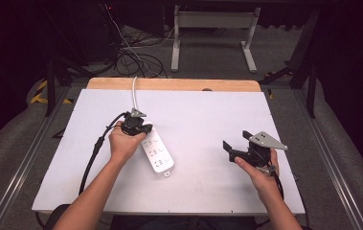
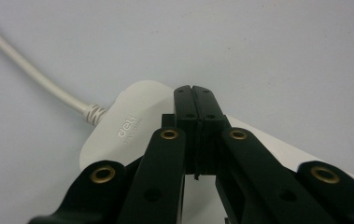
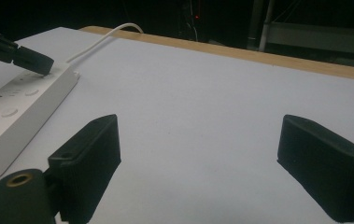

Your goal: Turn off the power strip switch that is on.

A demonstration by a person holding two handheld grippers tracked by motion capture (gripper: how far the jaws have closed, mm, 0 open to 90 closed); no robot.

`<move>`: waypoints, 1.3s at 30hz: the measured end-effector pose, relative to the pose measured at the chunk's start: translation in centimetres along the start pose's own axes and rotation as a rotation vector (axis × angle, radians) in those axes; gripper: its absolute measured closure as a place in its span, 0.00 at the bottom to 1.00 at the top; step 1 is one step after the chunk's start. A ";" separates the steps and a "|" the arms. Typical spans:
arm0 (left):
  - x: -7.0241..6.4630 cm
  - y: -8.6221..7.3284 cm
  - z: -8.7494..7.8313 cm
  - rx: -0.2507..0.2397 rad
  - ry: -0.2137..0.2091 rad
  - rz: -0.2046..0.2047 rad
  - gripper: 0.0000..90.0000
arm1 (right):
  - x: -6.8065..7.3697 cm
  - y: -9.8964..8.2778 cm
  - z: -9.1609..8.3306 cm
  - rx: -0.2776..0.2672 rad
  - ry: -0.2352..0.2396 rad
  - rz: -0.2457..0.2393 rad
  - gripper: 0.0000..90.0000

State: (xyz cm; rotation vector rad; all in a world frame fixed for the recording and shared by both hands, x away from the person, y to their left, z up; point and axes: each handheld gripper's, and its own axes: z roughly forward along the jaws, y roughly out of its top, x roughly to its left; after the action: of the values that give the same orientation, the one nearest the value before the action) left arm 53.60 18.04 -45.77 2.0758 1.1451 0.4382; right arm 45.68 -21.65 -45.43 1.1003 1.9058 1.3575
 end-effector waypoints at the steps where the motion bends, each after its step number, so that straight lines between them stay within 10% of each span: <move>1: 0.0 0.0 0.0 0.000 0.003 0.000 1.00 | 0.0 0.0 0.0 -0.001 0.001 0.001 0.15; 39: -0.4 -0.4 0.4 -0.016 0.017 0.006 1.00 | 0.0 -0.1 0.3 0.016 -0.005 0.011 0.15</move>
State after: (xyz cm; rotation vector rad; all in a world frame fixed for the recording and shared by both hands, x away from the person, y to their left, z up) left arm 53.33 17.72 -46.32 2.0657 1.1420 0.4668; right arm 45.93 -21.50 -45.59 1.1225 1.9126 1.3460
